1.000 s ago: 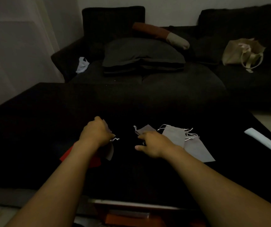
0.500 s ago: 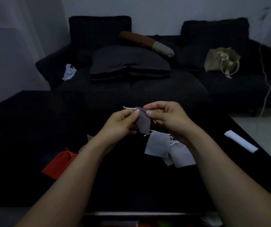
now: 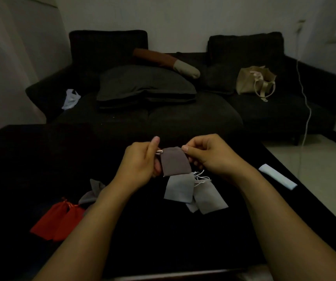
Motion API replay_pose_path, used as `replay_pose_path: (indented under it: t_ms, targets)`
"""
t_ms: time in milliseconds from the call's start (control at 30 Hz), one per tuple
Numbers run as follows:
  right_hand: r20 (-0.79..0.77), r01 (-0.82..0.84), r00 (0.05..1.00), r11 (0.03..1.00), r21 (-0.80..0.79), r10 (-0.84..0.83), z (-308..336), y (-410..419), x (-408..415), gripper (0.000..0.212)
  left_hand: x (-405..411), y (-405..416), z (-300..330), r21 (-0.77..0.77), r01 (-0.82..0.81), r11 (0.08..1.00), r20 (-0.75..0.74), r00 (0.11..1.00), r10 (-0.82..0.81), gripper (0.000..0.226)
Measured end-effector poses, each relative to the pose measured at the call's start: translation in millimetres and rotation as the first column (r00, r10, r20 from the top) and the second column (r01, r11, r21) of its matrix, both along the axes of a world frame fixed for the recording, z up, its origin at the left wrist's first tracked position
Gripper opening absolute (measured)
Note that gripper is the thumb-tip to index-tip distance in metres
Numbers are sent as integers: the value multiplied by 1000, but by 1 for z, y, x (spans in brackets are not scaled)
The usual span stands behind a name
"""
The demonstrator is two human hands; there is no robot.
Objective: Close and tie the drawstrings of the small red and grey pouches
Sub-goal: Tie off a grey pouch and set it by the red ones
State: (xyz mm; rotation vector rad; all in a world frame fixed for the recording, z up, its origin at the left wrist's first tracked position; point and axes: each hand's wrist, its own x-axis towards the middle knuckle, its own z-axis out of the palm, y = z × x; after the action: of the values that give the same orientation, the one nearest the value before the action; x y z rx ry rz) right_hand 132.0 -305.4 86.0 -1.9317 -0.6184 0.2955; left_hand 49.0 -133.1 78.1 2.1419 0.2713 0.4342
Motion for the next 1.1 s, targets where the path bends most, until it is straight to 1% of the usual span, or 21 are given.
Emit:
replay_pose_path:
  t_ms: [33, 67, 100, 133, 167, 200, 233, 267, 333, 400, 433, 567, 600, 633, 700, 733, 800, 900, 967, 1033, 1100]
  targets:
    - [-16, 10, 1000, 1000, 10, -9, 0, -1, 0, 25, 1, 1, -1, 53, -25, 998, -32, 999, 26, 56]
    - [-53, 16, 999, 999, 42, -14, 0, -1, -1, 29, 2, 2, -3, 35, -51, 998, -48, 997, 52, 59]
    - [-115, 25, 993, 995, 99, -13, -1, 0, -1, 31, 4, 4, -4, -63, -78, 995, -46, 996, 75, 61]
    - [-207, 44, 978, 983, 181, -6, -1, 1, -1, 33, 6, 5, -5, -227, -101, 969, -35, 995, 95, 60]
    - [-320, 81, 947, 959, 272, 10, -1, 2, -2, 33, 9, 6, -5, -419, -91, 904, -10, 995, 95, 58]
    - [-434, 132, 900, 925, 356, 39, -1, 2, -2, 31, 11, 7, -5, -589, -47, 807, 23, 997, 75, 56]
    - [-535, 184, 841, 887, 424, 81, 0, 1, -2, 29, 13, 6, -5, -712, 6, 702, 60, 997, 52, 57]
    - [-612, 227, 779, 849, 477, 136, 0, 1, -2, 28, 15, 5, -4, -786, 49, 616, 89, 995, 34, 60]
    - [-694, 277, 674, 785, 555, 253, 0, 1, -4, 28, 16, 2, -2, -846, 117, 521, 128, 992, -14, 58]
    - [-714, 309, 615, 730, 609, 335, 0, 4, -6, 26, 16, -2, 0, -874, 183, 450, 168, 983, -73, 44]
    - [-709, 326, 602, 697, 639, 369, 0, 7, -7, 26, 16, -2, 0, -897, 213, 388, 192, 977, -92, 40]
    - [-608, 347, 587, 512, 785, 534, 1, 17, -9, 27, 13, -2, 1, -954, 300, 24, 298, 952, -70, 36]
    - [-573, 350, 575, 457, 818, 584, 1, 18, -9, 25, 12, -3, 2, -948, 315, -36, 317, 947, -50, 36]
    - [-531, 349, 560, 401, 847, 636, 1, 19, -10, 24, 10, -4, 4, -942, 328, -65, 331, 943, -37, 36]
    - [-479, 365, 531, 321, 874, 699, 1, 19, -12, 34, 10, -8, 4, -940, 336, -61, 338, 941, -29, 36]
    - [-479, 371, 539, 315, 874, 693, 1, 20, -13, 34, 11, -11, 3, -940, 338, -44, 340, 940, -28, 37]
    - [-518, 355, 596, 377, 856, 613, 1, 24, -16, 30, 13, -16, 0, -939, 343, -10, 343, 939, -23, 39]
    - [-569, 292, 686, 545, 786, 454, 0, 32, -21, 37, 14, -21, -3, -943, 327, 61, 326, 945, -18, 41]
    - [-567, 266, 742, 619, 739, 358, -1, 33, -21, 39, 15, -21, -1, -949, 296, 106, 298, 954, 7, 44]
    - [-557, 283, 780, 635, 719, 283, 1, 32, -18, 40, 17, -21, 1, -956, 261, 135, 271, 960, 65, 45]
    - [-552, 314, 800, 620, 718, 234, 3, 30, -15, 41, 19, -22, 3, -959, 238, 154, 258, 958, 122, 45]
